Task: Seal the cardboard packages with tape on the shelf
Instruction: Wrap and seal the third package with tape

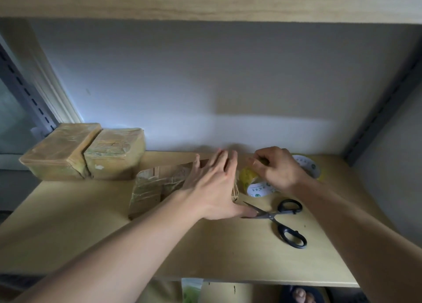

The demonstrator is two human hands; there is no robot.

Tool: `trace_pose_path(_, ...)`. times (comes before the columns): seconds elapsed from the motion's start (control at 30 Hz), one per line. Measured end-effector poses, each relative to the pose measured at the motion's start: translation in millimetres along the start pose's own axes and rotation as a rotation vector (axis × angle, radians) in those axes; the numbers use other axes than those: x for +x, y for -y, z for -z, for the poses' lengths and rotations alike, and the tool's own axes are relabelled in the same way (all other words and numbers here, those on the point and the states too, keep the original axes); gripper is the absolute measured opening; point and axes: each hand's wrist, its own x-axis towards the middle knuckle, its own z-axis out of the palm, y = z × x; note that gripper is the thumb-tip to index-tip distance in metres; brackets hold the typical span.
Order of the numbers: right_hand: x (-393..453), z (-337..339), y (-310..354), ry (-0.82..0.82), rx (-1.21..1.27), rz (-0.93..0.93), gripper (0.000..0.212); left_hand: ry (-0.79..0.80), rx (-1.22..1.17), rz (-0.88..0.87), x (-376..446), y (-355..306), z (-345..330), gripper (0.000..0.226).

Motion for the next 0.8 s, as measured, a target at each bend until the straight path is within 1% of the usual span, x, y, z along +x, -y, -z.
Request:
trace_pose_path(0.07,-1.1,-0.4,-0.1,-0.020,0.004,0.010,0.041,-0.043,0.021,0.017,5.0,-2.5,-3.9,0.129)
trace_pose_path(0.13,-3.0,1.5,-1.8,-0.051,0.013,0.016,0.047,-0.064,0.036,0.014,5.1,-0.8,-3.0,0.115)
trace_pose_path(0.2,-6.9,4.0,-6.0,-0.073,0.062,0.003,0.051,-0.053,0.037,0.007,2.5,2.9,0.2,0.111)
trace_pose_path(0.3,-17.3,7.9,-12.6,-0.074,0.152,-0.002,0.049,-0.036,0.036,0.002,-3.7,9.6,4.1,0.110)
trace_pose_path(0.33,-20.9,10.0,-14.2,-0.077,0.142,0.012,0.047,-0.035,0.038,0.002,-6.4,12.8,4.5,0.110)
trace_pose_path(0.4,-27.8,15.1,-17.9,-0.098,0.072,0.038,0.040,-0.032,0.050,-0.004,-11.5,19.9,5.4,0.111)
trace_pose_path(0.53,-43.6,27.5,-20.3,-0.149,-0.074,0.056,0.008,-0.016,0.063,-0.009,-17.3,25.6,6.0,0.112)
trace_pose_path(0.57,-48.8,29.4,-18.2,-0.142,-0.115,0.068,0.005,-0.013,0.062,-0.008,-17.7,25.8,6.1,0.113)
trace_pose_path(0.63,-59.1,30.9,-14.5,-0.045,-0.199,0.003,0.017,0.012,0.053,-0.010,-18.8,25.5,7.7,0.114)
trace_pose_path(0.67,-64.5,31.1,-12.6,0.051,-0.215,-0.071,0.019,0.039,0.041,-0.010,-19.8,25.5,9.8,0.115)
trace_pose_path(0.73,-74.8,30.1,-11.3,0.236,-0.254,-0.152,0.014,0.113,-0.031,0.006,-22.0,23.6,18.7,0.113)
trace_pose_path(0.8,-81.4,29.5,-8.3,0.296,-0.311,-0.182,0.020,0.127,-0.175,0.034,-19.9,20.9,31.8,0.104)
